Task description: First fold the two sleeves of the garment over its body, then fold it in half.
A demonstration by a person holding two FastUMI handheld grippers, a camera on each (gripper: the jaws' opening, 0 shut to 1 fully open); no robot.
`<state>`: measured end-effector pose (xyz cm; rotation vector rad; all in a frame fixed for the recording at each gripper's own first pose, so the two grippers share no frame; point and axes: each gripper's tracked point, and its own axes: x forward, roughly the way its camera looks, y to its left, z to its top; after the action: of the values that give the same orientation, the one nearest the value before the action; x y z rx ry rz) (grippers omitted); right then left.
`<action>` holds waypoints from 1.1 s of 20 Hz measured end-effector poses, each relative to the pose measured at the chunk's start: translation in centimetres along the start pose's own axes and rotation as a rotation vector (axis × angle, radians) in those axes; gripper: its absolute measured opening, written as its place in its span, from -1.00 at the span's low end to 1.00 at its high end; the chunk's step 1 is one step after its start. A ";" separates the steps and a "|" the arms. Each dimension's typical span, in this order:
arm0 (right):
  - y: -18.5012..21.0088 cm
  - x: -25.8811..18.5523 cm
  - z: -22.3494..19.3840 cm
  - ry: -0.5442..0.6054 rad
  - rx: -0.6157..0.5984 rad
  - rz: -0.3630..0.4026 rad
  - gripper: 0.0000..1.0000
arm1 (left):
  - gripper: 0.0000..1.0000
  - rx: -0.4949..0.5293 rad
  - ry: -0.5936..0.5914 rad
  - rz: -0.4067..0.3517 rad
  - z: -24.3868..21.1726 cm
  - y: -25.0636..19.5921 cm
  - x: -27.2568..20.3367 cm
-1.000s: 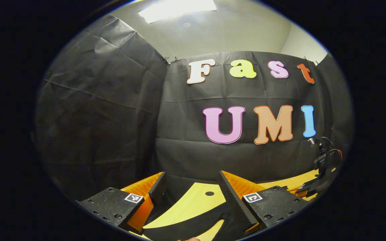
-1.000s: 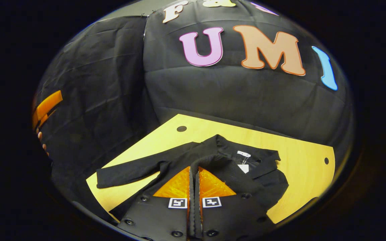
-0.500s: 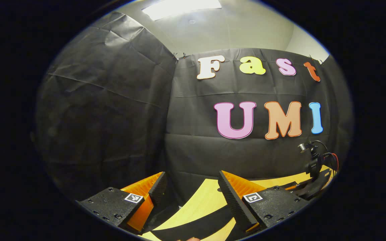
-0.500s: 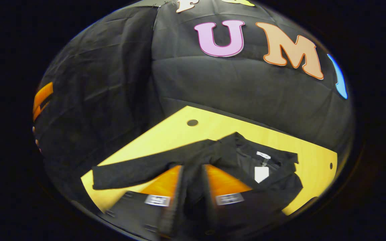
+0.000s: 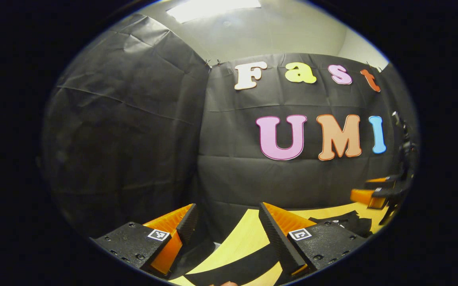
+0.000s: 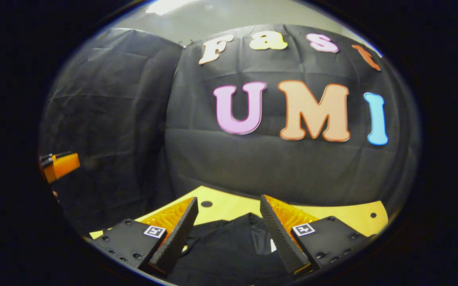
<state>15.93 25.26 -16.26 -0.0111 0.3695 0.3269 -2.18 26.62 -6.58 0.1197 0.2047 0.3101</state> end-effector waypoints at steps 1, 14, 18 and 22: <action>-0.8 -0.9 1.3 -0.037 0.003 -0.019 0.99 | 0.86 0.003 0.013 -0.005 -0.7 -0.1 0.3; -8.9 -9.8 6.0 -0.179 0.025 -0.228 0.97 | 0.89 0.051 0.416 -0.001 -20.1 3.8 -1.7; -9.6 -10.1 5.2 -0.147 0.031 -0.254 0.96 | 0.87 0.060 0.542 0.011 -25.5 5.1 -2.7; -9.5 -10.0 4.9 -0.127 0.030 -0.262 0.96 | 0.89 0.046 0.665 0.040 -29.8 5.8 -4.5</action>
<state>11.85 13.46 -8.58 -0.0091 0.2431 0.0628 -14.59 33.21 -33.91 0.0625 0.8699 0.3778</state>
